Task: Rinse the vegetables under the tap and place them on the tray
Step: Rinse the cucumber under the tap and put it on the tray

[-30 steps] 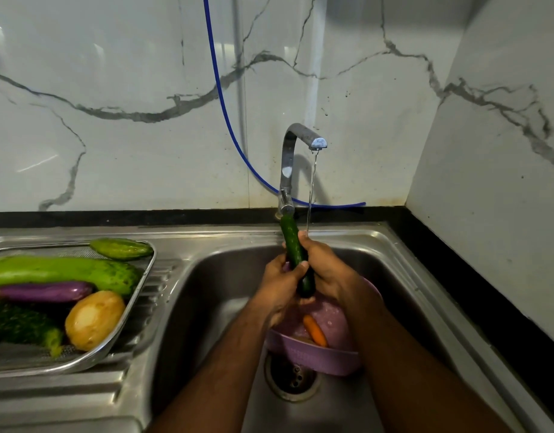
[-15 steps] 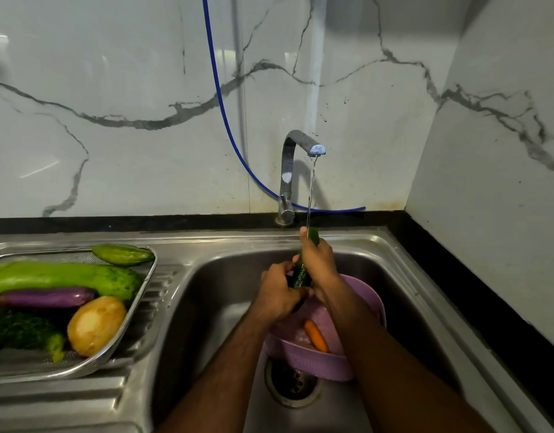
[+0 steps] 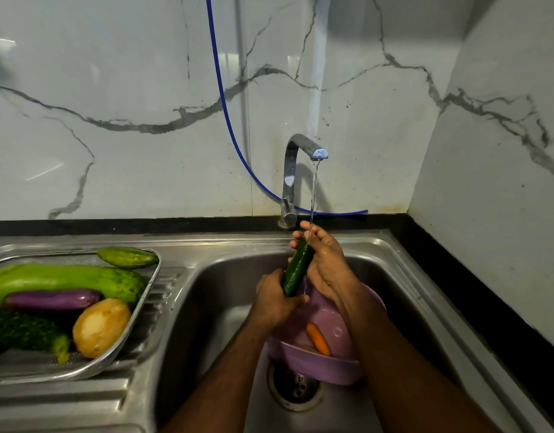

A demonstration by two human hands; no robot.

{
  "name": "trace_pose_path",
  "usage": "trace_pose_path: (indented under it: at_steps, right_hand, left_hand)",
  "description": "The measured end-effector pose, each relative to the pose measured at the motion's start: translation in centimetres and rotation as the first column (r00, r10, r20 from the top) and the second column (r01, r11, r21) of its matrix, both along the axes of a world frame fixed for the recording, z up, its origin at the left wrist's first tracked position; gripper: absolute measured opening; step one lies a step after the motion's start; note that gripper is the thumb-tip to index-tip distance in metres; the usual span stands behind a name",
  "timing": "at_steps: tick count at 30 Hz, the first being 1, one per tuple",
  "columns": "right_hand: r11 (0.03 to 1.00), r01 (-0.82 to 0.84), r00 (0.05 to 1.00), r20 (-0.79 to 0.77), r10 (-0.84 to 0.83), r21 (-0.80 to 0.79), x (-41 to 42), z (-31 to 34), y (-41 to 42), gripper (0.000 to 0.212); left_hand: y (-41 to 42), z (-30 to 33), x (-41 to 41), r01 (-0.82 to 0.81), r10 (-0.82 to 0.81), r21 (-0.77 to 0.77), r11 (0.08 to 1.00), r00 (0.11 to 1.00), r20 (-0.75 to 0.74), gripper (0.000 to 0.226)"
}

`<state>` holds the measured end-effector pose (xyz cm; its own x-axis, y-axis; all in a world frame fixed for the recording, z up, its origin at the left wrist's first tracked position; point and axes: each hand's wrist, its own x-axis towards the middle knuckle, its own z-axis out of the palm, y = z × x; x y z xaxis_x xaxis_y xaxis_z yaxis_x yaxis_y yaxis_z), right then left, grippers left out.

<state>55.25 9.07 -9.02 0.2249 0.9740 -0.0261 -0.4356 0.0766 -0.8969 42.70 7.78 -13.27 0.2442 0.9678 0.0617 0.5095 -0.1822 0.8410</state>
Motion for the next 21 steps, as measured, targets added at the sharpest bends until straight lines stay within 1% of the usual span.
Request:
trace_pose_path:
  at_steps: [3, 6, 7, 10, 14, 18, 21]
  right_hand:
    - [0.999, -0.037, 0.998, 0.05, 0.039, -0.036, -0.9, -0.7, 0.0, 0.025]
    - [0.999, -0.031, 0.995, 0.091, 0.034, -0.038, -1.5, -0.2, -0.1, 0.011]
    - [0.999, -0.028, 0.993, 0.11, 0.032, -0.037, -1.6, 0.0, -0.1, 0.01]
    - [0.999, -0.037, 0.99, 0.134, 0.041, -0.03, -2.1, 0.6, -0.3, 0.019]
    - [0.994, -0.103, 0.995, -0.022, 0.102, -0.03, -1.6, 1.2, -0.7, 0.038]
    - [0.983, -0.18, 0.973, -0.151, 0.174, -0.025, -0.3, 1.0, -1.0, 0.042]
    - [0.99, -0.14, 0.976, -0.173, 0.134, -0.023, -0.1, 0.9, -0.8, 0.037]
  left_hand:
    - [-0.2, -0.1, -0.1, 0.01, -0.008, -0.033, 0.999, 0.999, 0.045, 0.057]
    - [-0.1, -0.4, -0.1, 0.042, -0.029, -0.086, 0.995, 0.989, 0.143, 0.063]
    - [-0.1, -0.5, -0.1, 0.053, -0.037, -0.092, 0.994, 0.985, 0.17, 0.062]
    - [0.0, -0.9, -0.4, 0.069, -0.035, -0.126, 0.99, 0.966, 0.256, 0.058]
    - [-0.2, -0.9, -0.6, 0.089, -0.049, -0.135, 0.987, 0.959, 0.28, 0.056]
    - [-0.2, -0.7, -0.7, 0.132, -0.064, -0.186, 0.974, 0.94, 0.336, 0.05]
    - [-0.4, -0.3, -0.6, 0.163, -0.032, -0.281, 0.946, 0.907, 0.419, 0.051]
